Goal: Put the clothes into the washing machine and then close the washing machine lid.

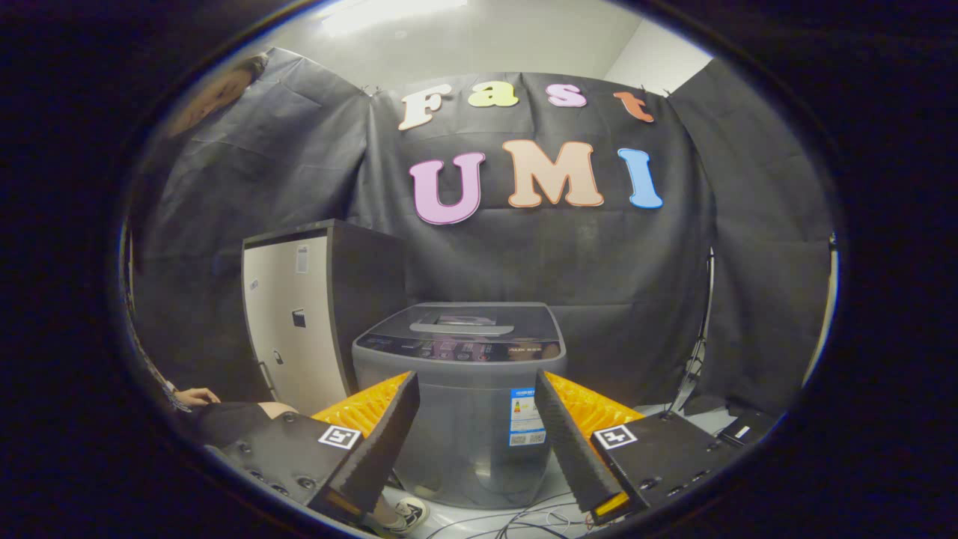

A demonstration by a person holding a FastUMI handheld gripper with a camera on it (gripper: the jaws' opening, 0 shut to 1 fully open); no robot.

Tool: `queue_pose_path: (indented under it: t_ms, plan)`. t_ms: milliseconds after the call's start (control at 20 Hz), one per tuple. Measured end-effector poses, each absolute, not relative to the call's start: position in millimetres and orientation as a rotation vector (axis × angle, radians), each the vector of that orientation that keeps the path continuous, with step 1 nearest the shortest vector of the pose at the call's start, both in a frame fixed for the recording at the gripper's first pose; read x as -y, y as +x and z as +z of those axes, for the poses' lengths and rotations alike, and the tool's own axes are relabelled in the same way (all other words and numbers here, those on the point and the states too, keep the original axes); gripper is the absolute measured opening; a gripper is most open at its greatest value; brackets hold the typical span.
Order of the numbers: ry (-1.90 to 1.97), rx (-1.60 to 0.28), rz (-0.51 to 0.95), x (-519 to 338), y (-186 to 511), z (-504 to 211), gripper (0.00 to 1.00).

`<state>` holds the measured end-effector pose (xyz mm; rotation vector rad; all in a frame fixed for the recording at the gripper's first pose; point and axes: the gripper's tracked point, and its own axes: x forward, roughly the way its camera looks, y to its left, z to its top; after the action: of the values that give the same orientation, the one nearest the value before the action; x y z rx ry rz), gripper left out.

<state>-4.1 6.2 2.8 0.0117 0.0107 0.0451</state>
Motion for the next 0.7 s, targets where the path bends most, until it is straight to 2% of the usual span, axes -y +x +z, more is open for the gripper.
queue_pose_path:
  t_ms: [700]
  plan:
    - [0.013,-0.011,0.060,-9.0,-4.4,2.7,0.97]
